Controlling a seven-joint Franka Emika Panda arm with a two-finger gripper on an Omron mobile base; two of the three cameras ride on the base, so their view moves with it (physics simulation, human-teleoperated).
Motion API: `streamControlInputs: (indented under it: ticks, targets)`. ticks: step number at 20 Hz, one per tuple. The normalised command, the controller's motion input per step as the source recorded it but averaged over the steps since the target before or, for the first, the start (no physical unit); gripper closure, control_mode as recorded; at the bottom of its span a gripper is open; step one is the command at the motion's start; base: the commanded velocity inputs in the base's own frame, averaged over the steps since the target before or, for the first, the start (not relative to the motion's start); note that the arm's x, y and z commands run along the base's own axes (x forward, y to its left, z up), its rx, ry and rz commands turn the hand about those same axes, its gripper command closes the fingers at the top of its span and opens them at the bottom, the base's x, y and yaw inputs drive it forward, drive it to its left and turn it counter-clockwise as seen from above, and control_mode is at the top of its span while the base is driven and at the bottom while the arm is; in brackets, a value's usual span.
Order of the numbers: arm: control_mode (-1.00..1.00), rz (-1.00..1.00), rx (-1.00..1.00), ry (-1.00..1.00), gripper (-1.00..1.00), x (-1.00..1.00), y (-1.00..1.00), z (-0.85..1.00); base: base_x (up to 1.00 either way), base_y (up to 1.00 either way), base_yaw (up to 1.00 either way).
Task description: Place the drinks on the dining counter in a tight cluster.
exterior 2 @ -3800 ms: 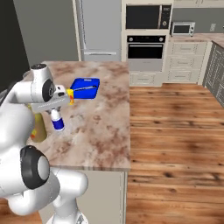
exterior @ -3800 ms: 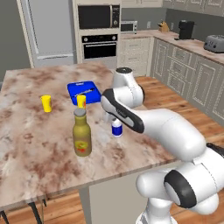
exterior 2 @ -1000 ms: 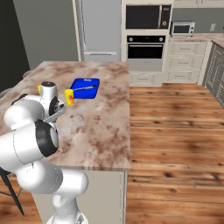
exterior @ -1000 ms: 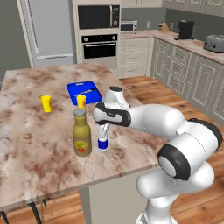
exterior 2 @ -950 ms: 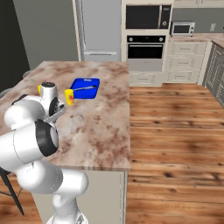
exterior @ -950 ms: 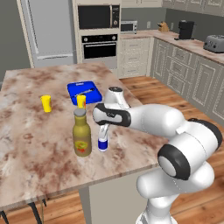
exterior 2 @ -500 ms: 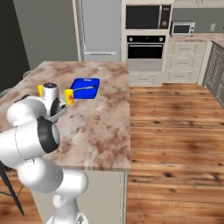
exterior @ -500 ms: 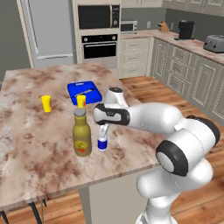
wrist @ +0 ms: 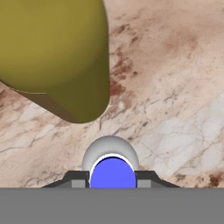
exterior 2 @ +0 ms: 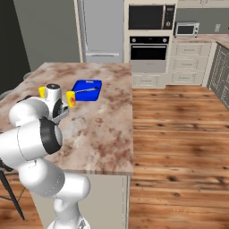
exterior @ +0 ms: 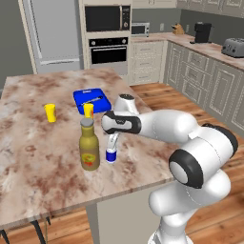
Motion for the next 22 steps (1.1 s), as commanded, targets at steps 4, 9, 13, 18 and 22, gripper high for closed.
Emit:
streamControlInputs:
  ticks: [4, 9, 13, 18, 22]
  targets:
    - [-1.0, 0.0, 0.0, 0.0, -1.0, 0.0, 0.0, 0.0, 0.0, 0.0, 0.0]
    - [-1.0, 0.0, 0.0, 0.0, -1.0, 0.0, 0.0, 0.0, 0.0, 0.0, 0.0]
    - [-1.0, 0.0, 0.0, 0.0, -1.0, 0.0, 0.0, 0.0, 0.0, 0.0, 0.0]
    - [-1.0, 0.0, 0.0, -0.01, -1.0, -0.05, 0.0, 0.0, 0.0, 0.0, 0.0]
    - [-1.0, -0.01, 0.03, -0.1, -1.0, -0.31, -0.11, 0.29, 0.0, 0.0, 0.0]
